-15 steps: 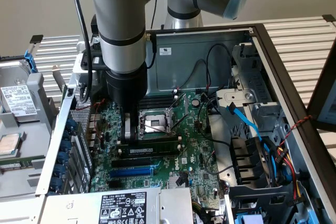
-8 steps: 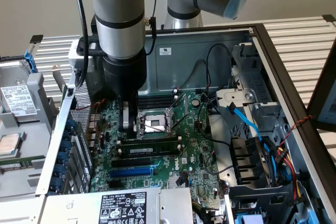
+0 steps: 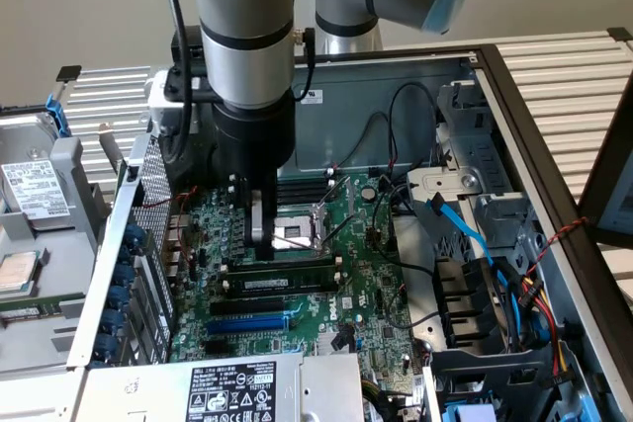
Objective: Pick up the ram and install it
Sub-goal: 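Press down the ram until it locks into place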
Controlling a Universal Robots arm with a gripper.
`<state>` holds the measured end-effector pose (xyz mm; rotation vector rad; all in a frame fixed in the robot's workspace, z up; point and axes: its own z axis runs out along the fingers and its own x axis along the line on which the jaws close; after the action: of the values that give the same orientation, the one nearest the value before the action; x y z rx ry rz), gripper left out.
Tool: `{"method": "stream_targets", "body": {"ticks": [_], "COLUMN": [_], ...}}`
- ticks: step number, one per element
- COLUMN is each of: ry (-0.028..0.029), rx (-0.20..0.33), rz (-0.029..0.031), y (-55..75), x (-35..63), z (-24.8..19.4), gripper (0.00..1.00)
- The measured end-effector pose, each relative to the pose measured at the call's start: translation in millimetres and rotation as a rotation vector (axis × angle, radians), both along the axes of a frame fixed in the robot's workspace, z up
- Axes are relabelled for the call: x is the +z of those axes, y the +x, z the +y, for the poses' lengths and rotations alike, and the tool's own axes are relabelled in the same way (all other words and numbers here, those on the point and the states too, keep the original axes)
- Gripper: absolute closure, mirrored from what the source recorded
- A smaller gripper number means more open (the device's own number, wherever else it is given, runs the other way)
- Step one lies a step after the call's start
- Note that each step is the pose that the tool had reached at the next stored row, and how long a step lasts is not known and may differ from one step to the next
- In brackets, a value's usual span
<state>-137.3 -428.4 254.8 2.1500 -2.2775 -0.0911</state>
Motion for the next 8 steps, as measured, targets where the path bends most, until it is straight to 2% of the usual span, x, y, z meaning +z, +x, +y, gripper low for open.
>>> {"method": "stream_targets", "body": {"ticks": [4,6,8], "ry": [0.0002,0.0035,0.0036], "rx": [0.0,0.0,-0.001], "rz": [0.0017,0.0021,0.0022], "y": [17.0,18.2,18.2], "x": [-0.1,-0.1,-0.1], "z": [-0.7,-0.9,-0.9], "gripper": [0.88,0.88,0.88]}}
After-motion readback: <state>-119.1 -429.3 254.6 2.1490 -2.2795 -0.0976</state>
